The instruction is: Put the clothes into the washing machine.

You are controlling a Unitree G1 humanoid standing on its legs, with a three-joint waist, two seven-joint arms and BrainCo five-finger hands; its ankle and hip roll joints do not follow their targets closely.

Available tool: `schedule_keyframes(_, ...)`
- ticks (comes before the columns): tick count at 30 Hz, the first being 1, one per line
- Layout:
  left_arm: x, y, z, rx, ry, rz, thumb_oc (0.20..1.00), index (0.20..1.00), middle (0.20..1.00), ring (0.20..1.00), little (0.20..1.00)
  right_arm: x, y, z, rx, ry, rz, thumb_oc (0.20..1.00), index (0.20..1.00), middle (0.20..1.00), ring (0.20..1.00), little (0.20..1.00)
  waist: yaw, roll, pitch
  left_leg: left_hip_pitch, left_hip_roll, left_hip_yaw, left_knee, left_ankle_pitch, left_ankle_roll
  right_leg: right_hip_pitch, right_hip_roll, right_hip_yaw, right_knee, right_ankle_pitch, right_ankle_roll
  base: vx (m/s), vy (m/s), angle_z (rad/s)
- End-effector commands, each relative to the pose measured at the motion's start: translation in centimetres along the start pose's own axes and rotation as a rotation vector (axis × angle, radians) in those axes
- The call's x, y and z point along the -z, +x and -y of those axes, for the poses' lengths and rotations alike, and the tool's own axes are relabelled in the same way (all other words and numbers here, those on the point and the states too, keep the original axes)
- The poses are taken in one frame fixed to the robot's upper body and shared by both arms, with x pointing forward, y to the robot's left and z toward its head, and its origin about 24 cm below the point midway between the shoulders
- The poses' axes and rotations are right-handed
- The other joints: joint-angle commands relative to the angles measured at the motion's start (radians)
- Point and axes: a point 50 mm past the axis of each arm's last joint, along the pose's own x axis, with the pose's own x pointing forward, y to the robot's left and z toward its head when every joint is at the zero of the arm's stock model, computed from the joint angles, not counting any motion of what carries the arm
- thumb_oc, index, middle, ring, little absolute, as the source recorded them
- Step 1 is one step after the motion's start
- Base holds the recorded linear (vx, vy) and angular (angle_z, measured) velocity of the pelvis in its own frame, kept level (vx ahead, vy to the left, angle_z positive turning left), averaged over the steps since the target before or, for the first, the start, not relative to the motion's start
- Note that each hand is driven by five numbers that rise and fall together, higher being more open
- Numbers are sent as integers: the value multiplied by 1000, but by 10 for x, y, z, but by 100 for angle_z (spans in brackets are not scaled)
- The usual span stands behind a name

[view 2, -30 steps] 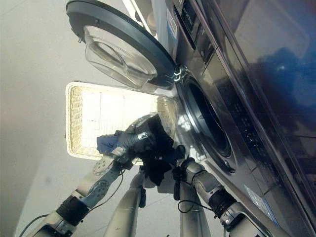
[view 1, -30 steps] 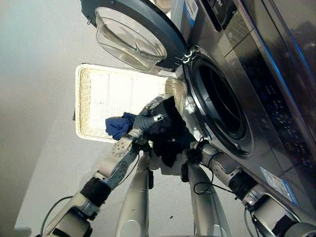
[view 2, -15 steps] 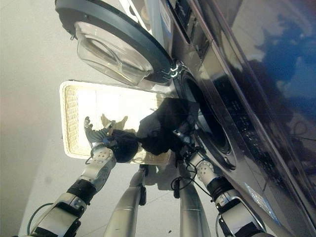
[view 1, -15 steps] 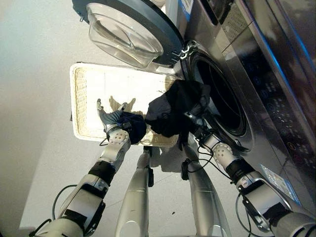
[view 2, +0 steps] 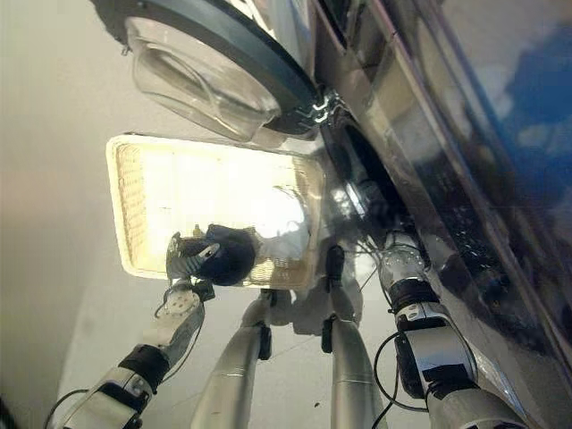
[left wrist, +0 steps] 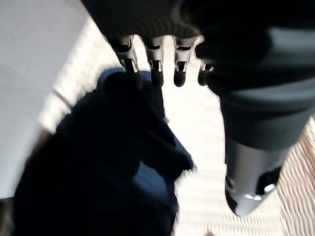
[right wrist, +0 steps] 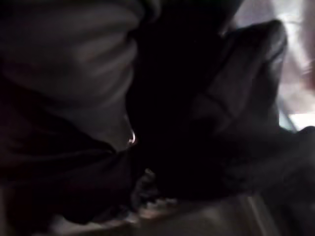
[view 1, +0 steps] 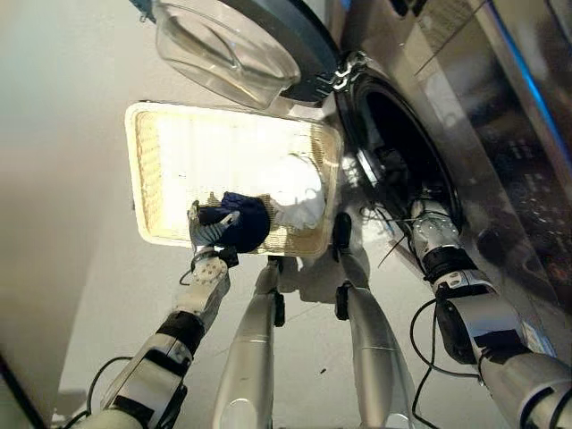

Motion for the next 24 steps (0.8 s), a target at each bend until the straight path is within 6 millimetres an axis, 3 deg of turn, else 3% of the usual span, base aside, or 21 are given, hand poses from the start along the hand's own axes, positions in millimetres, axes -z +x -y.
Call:
schedule_keyframes(1,1,-2,-13,7,-18,29,1000,1000,1000,1000,1000,-107,-5,-87,-245,252,467,200,200,200,200,200,-53,71,-29,-40,-40,-2,-22,24,4,-20,-35,-89,154,-132,113,35,-26,3)
schedule_keyframes(2,1,-2,-14,10,-16,30,1000,1000,1000,1000,1000,-111,-6,-90,-254,275,492,200,200,200,200,200,-53,71,-29,-43,-40,-2,-21,26,5,-22,-35,-89,153,-129,113,74,-50,-1)
schedule_keyframes(5,9,-7,-28,24,33,10,1000,1000,1000,1000,1000,-162,-30,-99,-347,603,745,200,200,200,200,200,-70,77,-29,-39,-41,-1,-10,14,11,-23,-30,-78,175,-145,110,48,-57,-1)
schedule_keyframes(8,10,-6,-32,32,45,-3,1000,1000,1000,1000,1000,-174,-38,-104,-357,676,796,200,200,200,200,200,-76,82,-29,-37,-43,1,-4,15,11,-24,-28,-71,190,-153,107,32,-2,-9)
schedule_keyframes(9,11,-5,-34,41,45,-14,1000,1000,1000,1000,1000,-178,-41,-107,-344,714,788,395,395,395,395,395,-81,87,-29,-40,-42,3,-1,20,8,-28,-27,-69,194,-152,106,7,50,-19)
schedule_keyframes(10,13,-5,-34,47,42,-25,1000,1000,1000,1000,1000,-179,-40,-109,-321,723,761,859,859,859,859,859,-87,92,-29,-40,-43,5,6,21,6,-30,-28,-65,201,-155,103,30,60,-21)
schedule_keyframes(11,14,-5,-33,49,43,-28,1000,1000,1000,1000,1000,-179,-40,-110,-314,723,749,1000,1000,1000,1000,1000,-88,93,-29,-40,-43,6,8,21,5,-30,-28,-63,204,-157,103,48,102,-20)
schedule_keyframes(15,21,-11,-25,78,34,-56,1000,1000,1000,1000,1000,-163,-29,-108,-272,643,580,1000,1000,1000,1000,1000,-97,111,-29,-34,-52,13,29,13,5,-32,-30,-47,219,-170,95,36,64,-17)
schedule_keyframes(16,23,-13,-20,91,25,-69,1000,1000,1000,1000,1000,-147,-25,-105,-265,601,498,1000,1000,1000,1000,1000,-95,118,-29,-32,-53,18,32,12,6,-29,-33,-46,219,-173,93,12,19,-8)
schedule_keyframes(17,24,-14,-19,91,25,-70,1000,1000,1000,1000,1000,-143,-24,-104,-264,592,483,1000,1000,1000,1000,1000,-95,118,-29,-33,-53,19,33,11,7,-29,-33,-46,220,-174,93,15,13,-5)
schedule_keyframes(24,34,-24,4,100,-18,-118,1000,1000,1000,1000,1000,-50,-14,-86,-419,312,66,1000,1000,1000,1000,1000,-72,133,-29,-46,-48,26,7,28,5,-32,-29,-52,208,-180,87,-9,3,3)
